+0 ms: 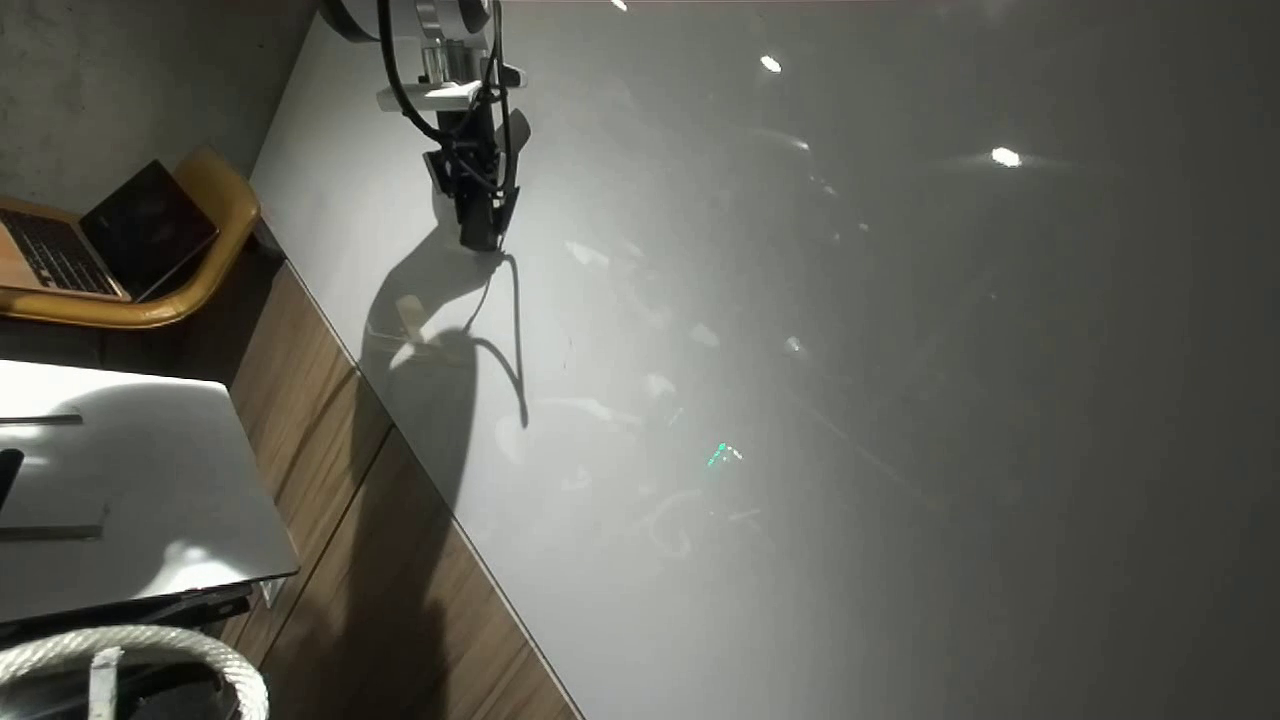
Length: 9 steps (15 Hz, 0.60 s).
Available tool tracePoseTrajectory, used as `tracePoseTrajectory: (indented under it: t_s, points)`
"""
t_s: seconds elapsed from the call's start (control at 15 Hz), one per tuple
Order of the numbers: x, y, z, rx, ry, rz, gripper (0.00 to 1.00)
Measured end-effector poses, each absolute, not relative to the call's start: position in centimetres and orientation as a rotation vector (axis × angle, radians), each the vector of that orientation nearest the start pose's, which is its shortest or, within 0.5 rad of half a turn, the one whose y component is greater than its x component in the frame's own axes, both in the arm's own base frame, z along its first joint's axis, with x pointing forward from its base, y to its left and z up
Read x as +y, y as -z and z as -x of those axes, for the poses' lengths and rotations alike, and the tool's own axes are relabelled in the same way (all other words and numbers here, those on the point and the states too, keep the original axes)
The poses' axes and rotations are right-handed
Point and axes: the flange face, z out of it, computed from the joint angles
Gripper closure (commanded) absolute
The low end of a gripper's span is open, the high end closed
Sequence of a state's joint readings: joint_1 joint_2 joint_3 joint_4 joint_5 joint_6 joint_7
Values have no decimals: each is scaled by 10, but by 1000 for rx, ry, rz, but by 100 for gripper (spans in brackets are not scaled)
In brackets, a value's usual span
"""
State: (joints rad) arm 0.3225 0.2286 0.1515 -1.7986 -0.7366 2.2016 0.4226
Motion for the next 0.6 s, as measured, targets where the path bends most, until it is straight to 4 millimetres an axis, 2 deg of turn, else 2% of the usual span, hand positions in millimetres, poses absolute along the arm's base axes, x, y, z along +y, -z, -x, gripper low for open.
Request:
tracePoseTrajectory:
  t_s: [0.4, 0.6]
  points:
    - [340, -422, -583, -901, 752, 3356, 70]
    - [361, -409, -583, -943, 742, 3336, 70]
